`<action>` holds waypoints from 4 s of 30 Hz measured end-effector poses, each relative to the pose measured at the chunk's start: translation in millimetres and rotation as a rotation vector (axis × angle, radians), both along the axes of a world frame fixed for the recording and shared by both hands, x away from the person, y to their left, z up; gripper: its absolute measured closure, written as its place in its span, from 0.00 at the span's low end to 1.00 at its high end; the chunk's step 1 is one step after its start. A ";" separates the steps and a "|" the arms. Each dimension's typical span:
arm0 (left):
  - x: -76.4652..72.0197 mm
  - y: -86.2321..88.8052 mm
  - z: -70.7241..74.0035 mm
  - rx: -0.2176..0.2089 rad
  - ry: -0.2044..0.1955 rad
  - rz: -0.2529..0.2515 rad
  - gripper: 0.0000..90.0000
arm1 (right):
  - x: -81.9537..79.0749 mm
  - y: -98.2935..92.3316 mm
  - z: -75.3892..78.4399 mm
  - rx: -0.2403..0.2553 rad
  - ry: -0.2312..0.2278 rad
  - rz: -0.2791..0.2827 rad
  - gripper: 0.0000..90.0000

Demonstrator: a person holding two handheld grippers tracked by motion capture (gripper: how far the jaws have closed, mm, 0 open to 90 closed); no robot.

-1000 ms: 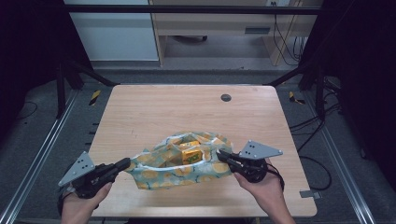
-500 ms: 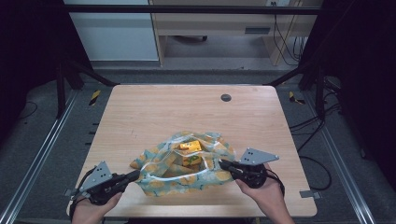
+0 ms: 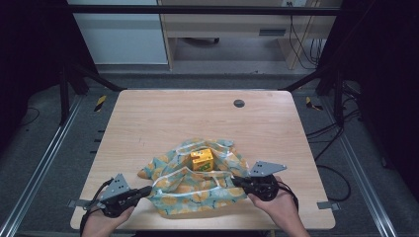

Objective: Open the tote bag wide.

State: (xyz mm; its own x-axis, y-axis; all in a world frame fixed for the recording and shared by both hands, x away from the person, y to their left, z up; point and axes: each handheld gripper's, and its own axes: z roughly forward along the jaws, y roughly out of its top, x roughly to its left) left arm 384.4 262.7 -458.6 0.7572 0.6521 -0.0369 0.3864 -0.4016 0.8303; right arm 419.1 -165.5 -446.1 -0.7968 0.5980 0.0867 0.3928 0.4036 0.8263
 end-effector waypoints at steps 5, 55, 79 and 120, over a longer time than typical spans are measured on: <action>2.7 -4.9 -8.0 0.049 0.012 -0.005 1.00 | 4.6 0.3 -13.0 -0.035 0.031 -0.021 0.98; 2.1 -8.5 -16.0 0.131 0.008 -0.007 1.00 | 84.7 39.0 -1.0 -0.268 0.056 -0.083 0.98; -9.7 -0.3 1.8 0.053 -0.059 0.071 0.70 | 103.2 37.6 -14.6 -0.192 0.060 -0.143 1.00; -12.2 -37.4 -22.9 0.210 0.074 -0.107 1.00 | 134.7 26.7 -31.3 -0.121 0.120 -0.273 1.00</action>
